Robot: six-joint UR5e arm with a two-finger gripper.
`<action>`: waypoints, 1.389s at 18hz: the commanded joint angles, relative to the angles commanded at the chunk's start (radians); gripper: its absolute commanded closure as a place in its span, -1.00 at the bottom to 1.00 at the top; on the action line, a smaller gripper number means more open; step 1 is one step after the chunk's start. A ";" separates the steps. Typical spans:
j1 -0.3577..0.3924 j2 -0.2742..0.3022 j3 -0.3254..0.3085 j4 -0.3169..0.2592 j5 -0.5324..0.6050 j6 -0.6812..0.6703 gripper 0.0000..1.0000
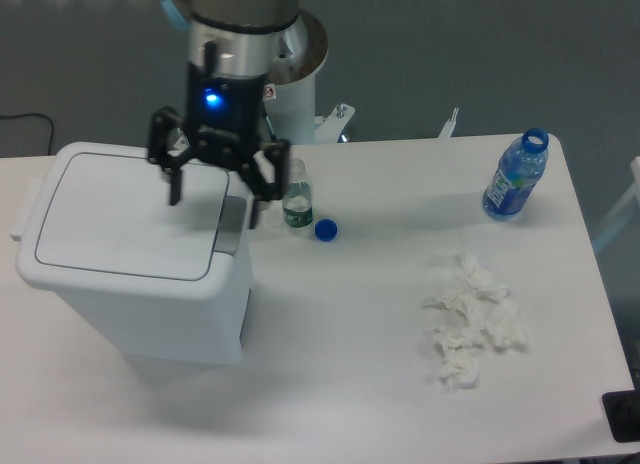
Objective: Close the trash can
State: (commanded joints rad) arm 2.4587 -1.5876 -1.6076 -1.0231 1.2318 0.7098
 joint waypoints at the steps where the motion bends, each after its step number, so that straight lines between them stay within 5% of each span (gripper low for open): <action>1: 0.028 -0.002 0.000 0.000 0.000 0.037 -1.00; 4: 0.092 -0.008 0.000 -0.003 0.021 0.155 -1.00; 9: 0.134 -0.067 0.000 0.000 0.212 0.474 -1.00; 17: 0.295 -0.110 0.002 0.002 0.241 0.811 -1.00; 25: 0.371 -0.098 -0.008 -0.017 0.239 0.869 -1.00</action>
State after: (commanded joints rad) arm 2.8302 -1.6859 -1.6153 -1.0400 1.4711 1.5785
